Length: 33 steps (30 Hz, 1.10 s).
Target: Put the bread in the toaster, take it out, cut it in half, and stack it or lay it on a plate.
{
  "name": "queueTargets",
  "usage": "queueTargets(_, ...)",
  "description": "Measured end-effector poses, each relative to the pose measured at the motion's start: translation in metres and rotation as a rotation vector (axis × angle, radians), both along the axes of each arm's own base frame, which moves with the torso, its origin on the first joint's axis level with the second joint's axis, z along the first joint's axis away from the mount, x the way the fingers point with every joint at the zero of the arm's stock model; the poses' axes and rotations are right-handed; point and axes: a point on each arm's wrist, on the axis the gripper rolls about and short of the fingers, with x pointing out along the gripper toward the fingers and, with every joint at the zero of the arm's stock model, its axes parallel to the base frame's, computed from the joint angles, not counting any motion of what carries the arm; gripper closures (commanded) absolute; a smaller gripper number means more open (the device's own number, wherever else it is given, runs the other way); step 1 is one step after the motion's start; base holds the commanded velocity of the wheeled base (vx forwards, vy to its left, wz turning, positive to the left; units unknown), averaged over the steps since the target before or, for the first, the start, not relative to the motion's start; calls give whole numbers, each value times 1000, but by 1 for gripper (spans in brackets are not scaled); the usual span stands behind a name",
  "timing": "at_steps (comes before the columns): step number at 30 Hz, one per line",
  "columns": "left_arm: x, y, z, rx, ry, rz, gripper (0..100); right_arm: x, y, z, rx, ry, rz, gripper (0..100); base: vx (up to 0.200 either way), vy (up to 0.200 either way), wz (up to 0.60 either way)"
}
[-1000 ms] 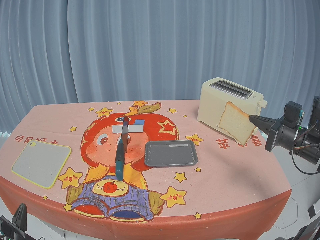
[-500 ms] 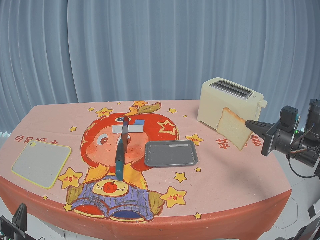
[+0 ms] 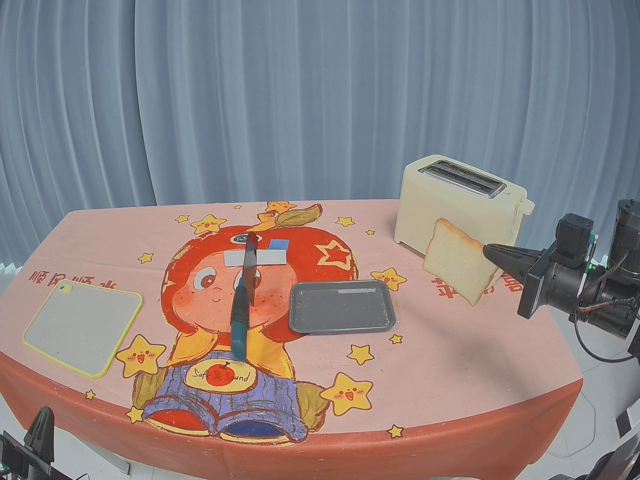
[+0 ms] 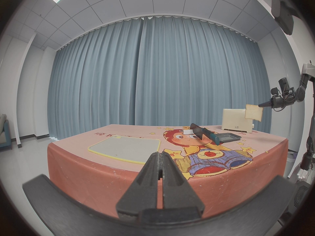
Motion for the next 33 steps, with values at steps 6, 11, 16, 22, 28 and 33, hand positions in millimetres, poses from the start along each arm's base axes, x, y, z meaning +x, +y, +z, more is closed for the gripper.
queueTargets(6,0,0,0,0,0,0,100,-3,6,-1,-1,4,28,100,0,67,0)
queueTargets(11,0,0,0,0,0,0,100,-5,7,0,1,1,37,100,0,200,0)
queueTargets(16,0,0,0,0,0,0,100,-8,8,2,5,-8,46,100,0,200,0)
queueTargets(22,0,0,0,0,0,0,100,-11,10,2,4,-9,61,100,0,200,0)
queueTargets(28,0,0,0,0,0,0,100,-13,12,3,7,-12,74,100,0,200,0)
queueTargets(33,0,0,0,0,0,0,100,-15,13,2,6,-12,79,100,0,200,0)
